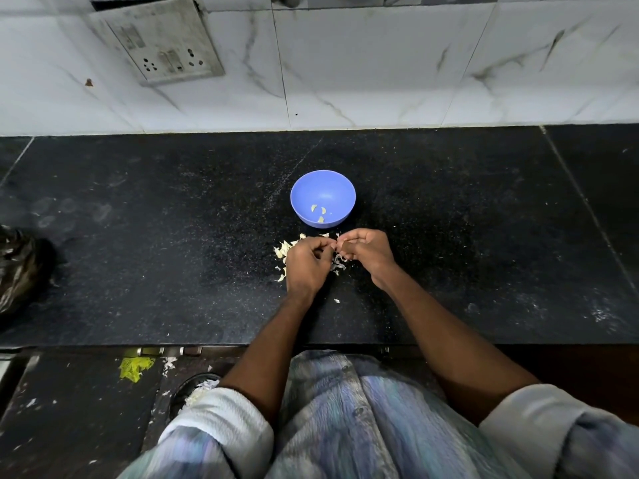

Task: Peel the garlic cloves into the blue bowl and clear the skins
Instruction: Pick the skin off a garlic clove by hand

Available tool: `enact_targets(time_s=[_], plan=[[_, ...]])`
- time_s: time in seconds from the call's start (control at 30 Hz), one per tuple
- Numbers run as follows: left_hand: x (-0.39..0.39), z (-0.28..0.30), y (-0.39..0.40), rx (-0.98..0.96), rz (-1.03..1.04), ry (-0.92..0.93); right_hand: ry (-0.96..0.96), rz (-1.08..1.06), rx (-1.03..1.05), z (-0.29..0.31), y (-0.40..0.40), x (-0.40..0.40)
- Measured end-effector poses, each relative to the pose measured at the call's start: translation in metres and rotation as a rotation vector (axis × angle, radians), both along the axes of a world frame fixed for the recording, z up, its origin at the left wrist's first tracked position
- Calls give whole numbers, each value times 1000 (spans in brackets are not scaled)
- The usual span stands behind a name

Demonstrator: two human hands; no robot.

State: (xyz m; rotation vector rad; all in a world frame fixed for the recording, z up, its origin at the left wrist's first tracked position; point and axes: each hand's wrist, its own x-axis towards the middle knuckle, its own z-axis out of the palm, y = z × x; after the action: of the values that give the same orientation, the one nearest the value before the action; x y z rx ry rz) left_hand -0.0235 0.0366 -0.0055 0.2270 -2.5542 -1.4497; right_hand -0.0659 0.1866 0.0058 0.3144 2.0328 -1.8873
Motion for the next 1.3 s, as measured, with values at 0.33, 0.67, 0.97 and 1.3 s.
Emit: enact_targets(time_s=[0.33, 0.67, 0.97, 1.3], plan=[[1, 0, 4, 121, 4, -57, -17, -73, -44, 0, -3, -3], [5, 5, 2, -112, -56, -16, 42, 3, 67, -1, 0, -7], [7, 1, 8, -102, -29, -34, -15, 12, 50, 0, -1, -4], [7, 6, 8, 16, 9, -71, -75, 31, -54, 2, 5, -5]])
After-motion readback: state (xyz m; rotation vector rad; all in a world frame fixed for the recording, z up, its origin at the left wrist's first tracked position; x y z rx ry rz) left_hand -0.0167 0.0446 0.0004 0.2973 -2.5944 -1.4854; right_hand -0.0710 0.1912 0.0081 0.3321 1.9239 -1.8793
